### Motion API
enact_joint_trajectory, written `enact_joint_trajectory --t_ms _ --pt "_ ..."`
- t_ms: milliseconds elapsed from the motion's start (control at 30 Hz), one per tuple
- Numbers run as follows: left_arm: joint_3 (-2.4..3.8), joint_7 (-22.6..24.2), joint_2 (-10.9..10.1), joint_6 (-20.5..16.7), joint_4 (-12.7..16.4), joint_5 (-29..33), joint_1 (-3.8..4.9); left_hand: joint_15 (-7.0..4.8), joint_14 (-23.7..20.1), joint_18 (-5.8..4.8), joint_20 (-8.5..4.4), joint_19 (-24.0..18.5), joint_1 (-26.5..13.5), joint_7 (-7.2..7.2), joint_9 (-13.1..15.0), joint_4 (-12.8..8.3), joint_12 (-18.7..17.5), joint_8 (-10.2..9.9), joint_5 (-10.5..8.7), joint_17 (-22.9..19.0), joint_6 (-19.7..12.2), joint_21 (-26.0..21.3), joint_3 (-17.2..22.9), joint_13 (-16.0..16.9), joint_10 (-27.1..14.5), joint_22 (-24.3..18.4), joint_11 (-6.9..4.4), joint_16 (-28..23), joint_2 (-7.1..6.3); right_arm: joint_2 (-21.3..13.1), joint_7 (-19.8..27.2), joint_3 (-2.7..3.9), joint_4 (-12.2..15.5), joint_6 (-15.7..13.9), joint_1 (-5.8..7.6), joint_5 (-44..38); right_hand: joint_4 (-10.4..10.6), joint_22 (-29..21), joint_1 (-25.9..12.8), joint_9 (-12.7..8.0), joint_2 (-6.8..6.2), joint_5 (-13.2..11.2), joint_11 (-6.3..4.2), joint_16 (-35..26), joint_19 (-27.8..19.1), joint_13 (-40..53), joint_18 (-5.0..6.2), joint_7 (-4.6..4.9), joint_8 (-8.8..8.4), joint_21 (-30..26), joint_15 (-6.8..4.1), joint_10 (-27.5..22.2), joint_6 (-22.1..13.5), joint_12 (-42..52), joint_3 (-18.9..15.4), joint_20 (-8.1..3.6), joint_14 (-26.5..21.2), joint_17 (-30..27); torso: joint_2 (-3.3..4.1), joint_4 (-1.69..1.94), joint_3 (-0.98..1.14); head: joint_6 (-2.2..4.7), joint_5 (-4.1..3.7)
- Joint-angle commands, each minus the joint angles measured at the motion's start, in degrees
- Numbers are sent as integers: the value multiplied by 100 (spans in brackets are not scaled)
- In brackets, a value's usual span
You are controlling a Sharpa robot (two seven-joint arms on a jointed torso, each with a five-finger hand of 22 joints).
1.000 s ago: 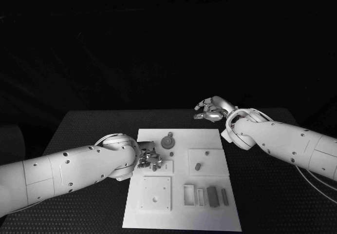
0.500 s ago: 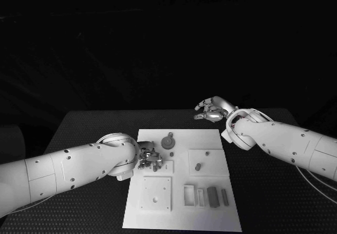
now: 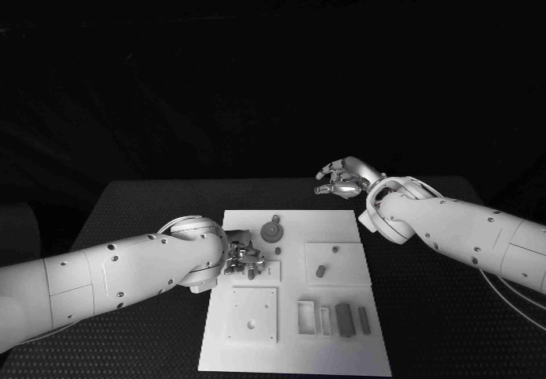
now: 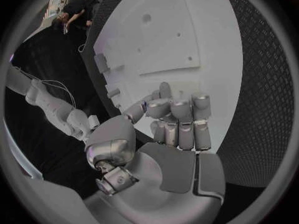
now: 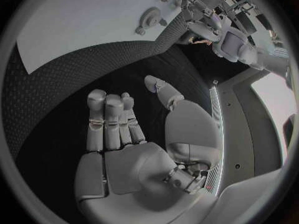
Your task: Assemble the parts on the task board
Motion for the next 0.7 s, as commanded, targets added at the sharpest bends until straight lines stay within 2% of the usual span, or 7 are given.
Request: enact_joint_trajectory --t_ms 33,133,267,300,400,500,700 --pt "-42 -73 40 268 29 -128 -57 -32 -4 112 -582 47 60 -622 -8 -18 22 -34 -252 -11 985 -33 68 -12 -269 13 -254 -29 -77 -5 24 3 9 67 1 0 13 45 -22 -9 25 28 11 36 40 -9 360 33 14 -25 3 -37 -4 29 -25 -5 -35 -6 4 -2 2 9 -7" --pt "-42 -91 41 270 27 -130 -57 -37 -9 113 -584 49 86 -615 -16 67 21 -33 -465 -15 979 -49 36 -24 -268 17 -255 -35 -183 -10 21 3 9 74 1 0 13 45 -22 -9 25 29 11 36 40 -10 360 33 14 -25 3 -37 -4 30 -25 -5 -35 -7 5 -2 0 9 -8" --pt "-42 -102 29 229 19 -126 -57 -44 -21 114 -588 46 86 -613 -26 208 19 -33 -996 -18 967 -68 -54 -41 -269 29 -246 -38 -364 -18 20 3 14 77 1 0 13 46 -22 -9 23 30 11 36 40 -11 360 33 14 -26 3 -37 -4 30 -26 -5 -36 -7 3 2 -1 15 -9" --pt "-42 -106 25 222 17 -126 -57 -41 -30 99 -578 44 -112 -611 -15 203 25 -24 -1004 -13 953 -55 -420 -40 -270 44 -225 -30 -404 -20 20 3 15 76 1 0 13 46 -22 -9 23 30 11 36 40 -11 360 33 14 -26 3 -37 -4 30 -26 -5 -36 -7 3 2 -2 15 -9" --pt "-42 -114 18 204 8 -126 -57 -66 -48 130 -602 12 -195 -611 -14 266 15 -24 -1634 -17 931 -96 -700 -53 -286 42 -253 -37 -678 -21 20 3 14 75 1 0 12 46 -23 -9 22 30 11 36 39 -12 360 34 14 -26 3 -38 -5 31 -27 -5 -36 -8 4 2 -5 23 -16" --pt "-41 -111 13 184 -1 -127 -57 -74 -59 129 -600 -1 -338 -607 -7 347 15 -20 -1660 -14 919 -108 -857 -53 -292 41 -250 -36 -880 -23 20 3 14 76 1 1 12 46 -23 -9 21 31 12 36 39 -13 360 34 14 -26 3 -38 -5 31 -28 -4 -37 -8 3 1 -5 24 -13" --pt "-39 -96 -10 128 4 -142 -58 -98 -91 155 -619 -43 -594 -616 18 358 15 -10 -1658 -5 883 -130 -1228 -47 -310 47 -260 -27 -1100 -25 20 2 9 80 1 2 12 46 -24 -10 19 32 12 36 39 -15 360 34 14 -27 4 -38 -6 33 -30 -4 -37 -9 7 0 -7 28 -20"
